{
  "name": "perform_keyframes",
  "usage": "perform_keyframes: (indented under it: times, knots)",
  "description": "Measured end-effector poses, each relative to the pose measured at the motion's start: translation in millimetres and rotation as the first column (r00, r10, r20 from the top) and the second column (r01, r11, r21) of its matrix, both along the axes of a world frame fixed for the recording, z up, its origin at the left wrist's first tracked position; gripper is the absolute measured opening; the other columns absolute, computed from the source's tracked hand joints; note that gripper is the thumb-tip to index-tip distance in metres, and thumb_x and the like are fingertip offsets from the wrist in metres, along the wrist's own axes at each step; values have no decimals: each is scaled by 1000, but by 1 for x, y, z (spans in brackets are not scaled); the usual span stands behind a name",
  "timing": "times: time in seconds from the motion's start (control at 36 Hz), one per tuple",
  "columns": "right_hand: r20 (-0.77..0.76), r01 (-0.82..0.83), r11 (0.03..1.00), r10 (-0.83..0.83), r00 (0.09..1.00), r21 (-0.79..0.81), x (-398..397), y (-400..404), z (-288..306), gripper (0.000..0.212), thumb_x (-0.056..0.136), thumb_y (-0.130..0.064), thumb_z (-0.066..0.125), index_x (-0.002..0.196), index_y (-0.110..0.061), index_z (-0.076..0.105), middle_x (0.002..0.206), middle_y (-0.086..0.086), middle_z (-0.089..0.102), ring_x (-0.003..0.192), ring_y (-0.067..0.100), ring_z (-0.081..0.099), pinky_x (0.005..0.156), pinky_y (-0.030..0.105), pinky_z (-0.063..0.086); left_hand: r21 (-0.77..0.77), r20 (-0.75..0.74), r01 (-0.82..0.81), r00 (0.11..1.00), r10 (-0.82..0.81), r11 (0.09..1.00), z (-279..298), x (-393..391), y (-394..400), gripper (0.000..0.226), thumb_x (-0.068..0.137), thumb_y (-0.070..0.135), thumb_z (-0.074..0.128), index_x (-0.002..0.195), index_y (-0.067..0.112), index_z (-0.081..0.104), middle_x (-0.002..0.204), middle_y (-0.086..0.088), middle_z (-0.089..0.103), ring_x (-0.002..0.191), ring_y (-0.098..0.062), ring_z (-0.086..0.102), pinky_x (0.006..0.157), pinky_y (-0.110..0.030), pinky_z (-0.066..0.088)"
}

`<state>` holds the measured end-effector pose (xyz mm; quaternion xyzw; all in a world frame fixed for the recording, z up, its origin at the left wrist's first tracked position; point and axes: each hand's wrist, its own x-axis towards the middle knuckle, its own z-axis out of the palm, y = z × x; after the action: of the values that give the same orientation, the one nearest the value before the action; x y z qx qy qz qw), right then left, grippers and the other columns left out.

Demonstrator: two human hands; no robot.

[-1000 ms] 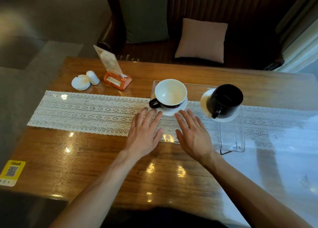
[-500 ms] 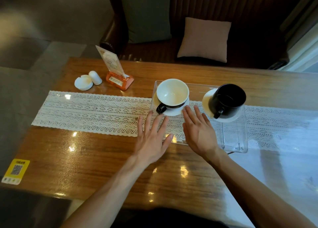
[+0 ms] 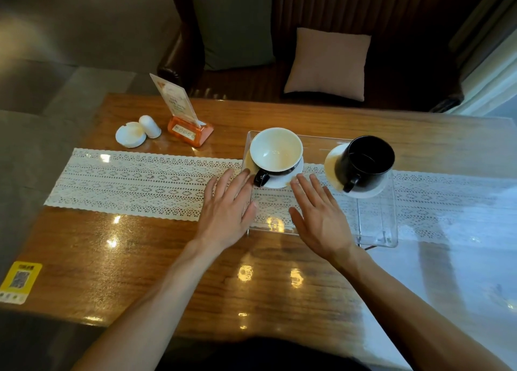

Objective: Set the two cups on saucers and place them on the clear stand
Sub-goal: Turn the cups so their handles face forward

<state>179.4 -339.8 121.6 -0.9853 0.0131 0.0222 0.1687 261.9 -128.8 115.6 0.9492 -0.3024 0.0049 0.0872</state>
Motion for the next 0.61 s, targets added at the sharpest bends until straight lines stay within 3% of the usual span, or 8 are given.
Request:
perform_keyframes:
  times: [0.14,0.61]
  knots:
    - [-36,-11,999,10,999,-40,-1,3,0,57,103,-37,36,156,-18,23,165,5,19,153,30,9,122,53,19,100,-44,41,998,-37,994,1,11,-2,53,98,48,25,143,24,40,156,3,35,147,-27,20,119,-53,11]
    - [-85,14,996,-21,996,-84,2,4,-1,56,104,-36,28,157,-21,15,166,-1,13,153,29,0,123,54,14,99,-33,21,999,-17,995,3,7,-1,56,98,48,21,144,22,40,154,5,38,144,-27,25,118,-54,16]
